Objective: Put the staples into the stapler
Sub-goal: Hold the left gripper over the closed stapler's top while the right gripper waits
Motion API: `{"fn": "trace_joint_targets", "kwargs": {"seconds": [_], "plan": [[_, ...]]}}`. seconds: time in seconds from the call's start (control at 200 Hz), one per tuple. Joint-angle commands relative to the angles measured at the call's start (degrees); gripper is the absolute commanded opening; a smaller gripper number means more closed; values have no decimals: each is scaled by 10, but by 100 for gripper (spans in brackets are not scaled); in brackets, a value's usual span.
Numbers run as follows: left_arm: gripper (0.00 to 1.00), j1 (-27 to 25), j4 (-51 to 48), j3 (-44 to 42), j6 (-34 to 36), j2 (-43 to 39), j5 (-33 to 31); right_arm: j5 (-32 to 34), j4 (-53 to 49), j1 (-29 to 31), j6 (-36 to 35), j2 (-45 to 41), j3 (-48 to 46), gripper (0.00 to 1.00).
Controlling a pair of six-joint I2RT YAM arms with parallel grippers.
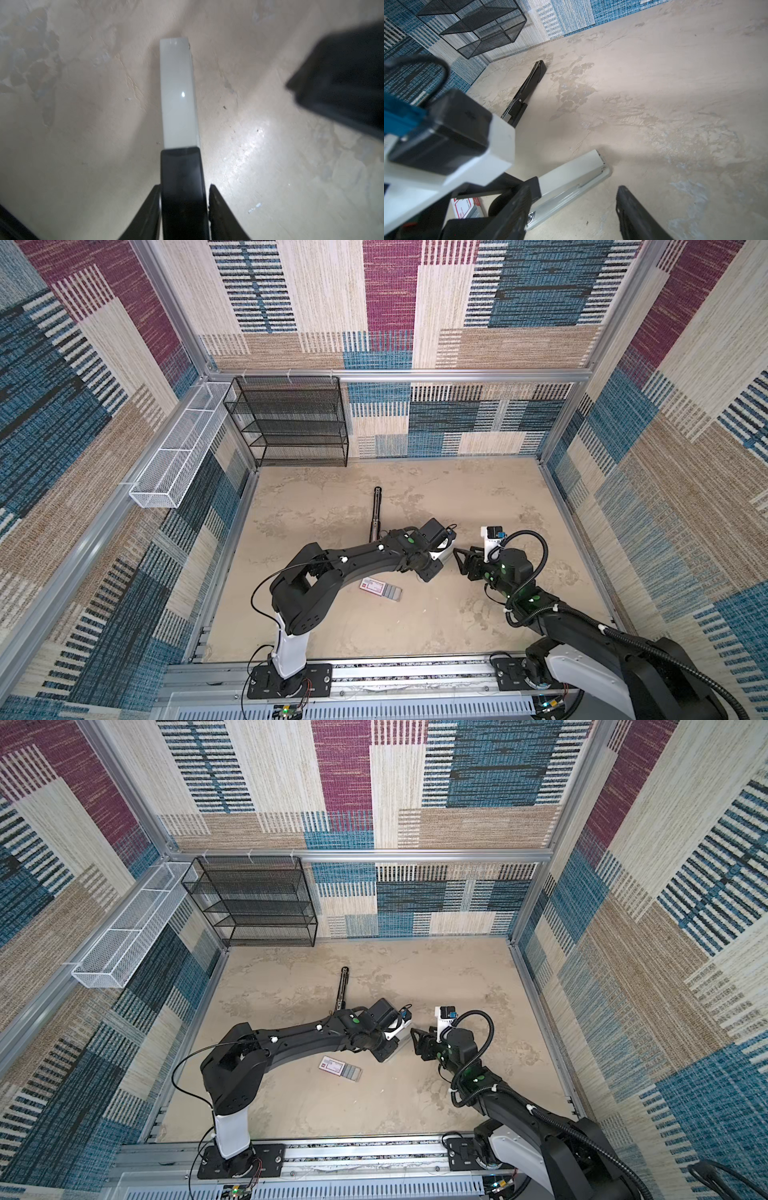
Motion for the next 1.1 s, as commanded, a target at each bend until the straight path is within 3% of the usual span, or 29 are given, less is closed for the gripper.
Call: {"fn": "trace_joint_targets", "kwargs": {"seconds": [0.0,0.07,0.331,0.531,0.841,0.936,1.097], "plan": [[41,0,-15,11,2,8,-4,-6,12,0,1,2,-1,68],[40,0,-19,18,-2,15,-3,-5,13,0,1,2,-2,68],[14,1,-12,49,-63,51,-52,0,13,0,3,-9,-7,68],[8,24,-19,110,-121,90,-96,13,8,-1,18,-30,-16,68],[10,52,-106,336,-169,221,-106,31,-6,-1,44,-79,-36,68],[16,54,-122,398,-180,257,-91,33,-10,-1,45,-89,-39,68],[37,54,-143,460,-201,287,-46,37,-11,-1,45,-90,-39,68]]}}
